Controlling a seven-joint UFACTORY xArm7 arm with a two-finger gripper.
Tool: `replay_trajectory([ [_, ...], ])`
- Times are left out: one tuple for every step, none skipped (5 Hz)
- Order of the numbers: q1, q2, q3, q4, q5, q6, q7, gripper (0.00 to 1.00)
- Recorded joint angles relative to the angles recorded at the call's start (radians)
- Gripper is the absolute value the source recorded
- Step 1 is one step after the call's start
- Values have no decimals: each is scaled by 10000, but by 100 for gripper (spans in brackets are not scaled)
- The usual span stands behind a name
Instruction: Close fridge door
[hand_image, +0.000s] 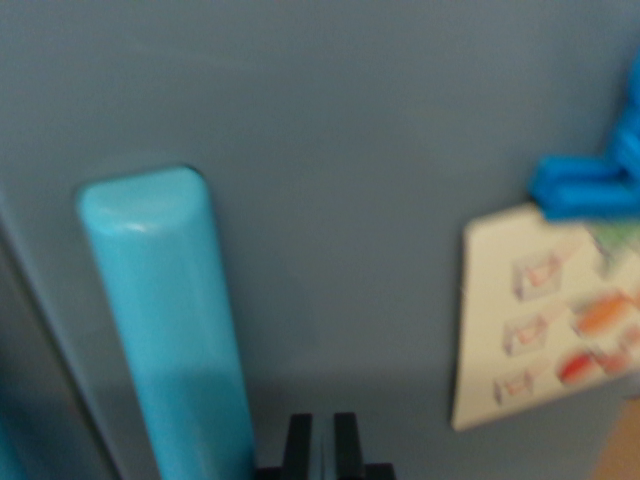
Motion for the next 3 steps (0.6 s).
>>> replay_trajectory([
  [0, 0, 0, 0, 0, 0, 0, 100],
  [0, 349, 106, 273, 0, -1, 0, 100],
  [0, 349, 106, 273, 0, -1, 0, 100],
])
